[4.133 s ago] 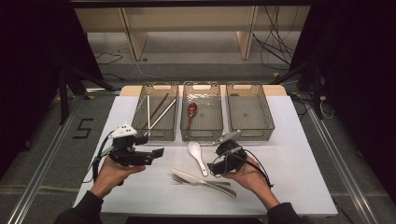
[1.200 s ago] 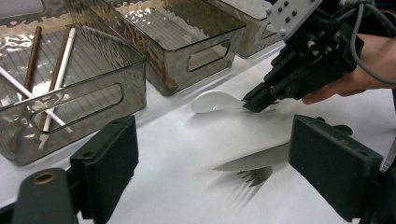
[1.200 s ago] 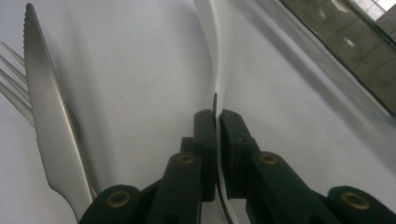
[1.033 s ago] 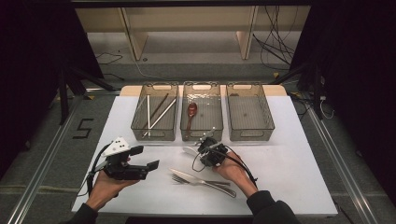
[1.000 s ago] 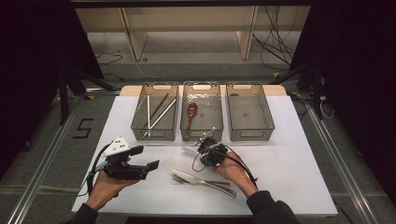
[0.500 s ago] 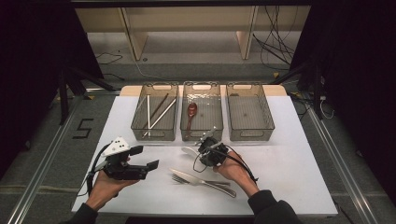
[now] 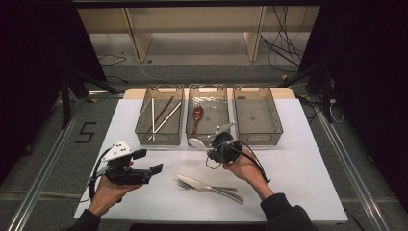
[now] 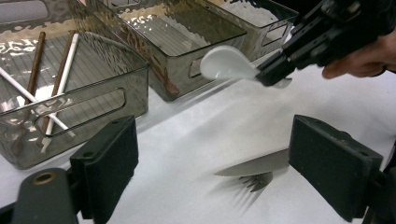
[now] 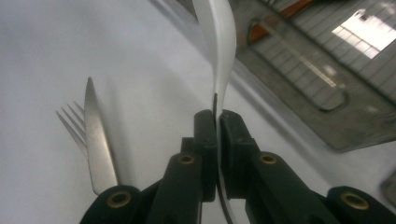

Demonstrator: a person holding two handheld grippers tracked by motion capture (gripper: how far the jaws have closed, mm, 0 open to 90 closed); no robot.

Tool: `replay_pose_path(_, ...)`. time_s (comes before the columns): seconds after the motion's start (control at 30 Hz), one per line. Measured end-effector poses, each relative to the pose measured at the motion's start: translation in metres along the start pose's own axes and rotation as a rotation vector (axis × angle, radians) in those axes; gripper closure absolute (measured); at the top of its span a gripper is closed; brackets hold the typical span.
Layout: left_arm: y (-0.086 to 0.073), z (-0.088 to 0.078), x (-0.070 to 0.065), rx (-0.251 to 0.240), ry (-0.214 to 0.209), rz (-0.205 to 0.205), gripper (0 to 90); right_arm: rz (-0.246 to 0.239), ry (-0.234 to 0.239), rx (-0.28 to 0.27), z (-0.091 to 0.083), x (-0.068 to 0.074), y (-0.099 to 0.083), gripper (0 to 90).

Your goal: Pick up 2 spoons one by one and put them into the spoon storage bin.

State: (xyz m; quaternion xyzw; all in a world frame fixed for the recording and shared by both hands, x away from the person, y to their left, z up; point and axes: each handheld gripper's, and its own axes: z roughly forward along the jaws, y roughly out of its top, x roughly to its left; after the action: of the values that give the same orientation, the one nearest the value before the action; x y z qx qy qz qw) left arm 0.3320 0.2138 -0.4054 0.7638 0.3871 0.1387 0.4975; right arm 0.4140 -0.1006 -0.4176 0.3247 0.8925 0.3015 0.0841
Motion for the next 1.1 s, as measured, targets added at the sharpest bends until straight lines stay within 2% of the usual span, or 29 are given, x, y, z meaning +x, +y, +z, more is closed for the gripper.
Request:
replay_pose_path(0.23, 0.000, -0.001, 0.001, -0.014, -0.014, -0.006, 15.2, 0.041, -0.022, -0.071, -0.022, -0.015, 0.008, 86.8)
replay_pose_path(0.3, 0.001, -0.001, 0.002, -0.025, -0.040, -0.045, 15.2, 0.055, -0.030, -0.083, -0.026, -0.020, 0.010, 86.8)
replay_pose_path(0.33, 0.001, -0.001, 0.003, -0.032, -0.043, -0.049, 15.2, 0.057, -0.039, -0.087, -0.027, -0.023, 0.012, 86.8)
replay_pose_path(0.4, 0.001, -0.002, 0.003, -0.035, -0.034, -0.038, 15.2, 0.066, -0.046, -0.090, -0.028, -0.026, 0.016, 86.8)
replay_pose_path(0.73, 0.001, -0.004, 0.004, -0.061, -0.026, -0.035, 15.0, 0.102, -0.095, -0.119, -0.032, -0.047, 0.040, 86.7)
replay_pose_path(1.1, 0.001, -0.004, 0.002, -0.064, -0.022, -0.009, 13.4, 0.138, -0.131, -0.115, -0.029, -0.060, 0.057, 86.7)
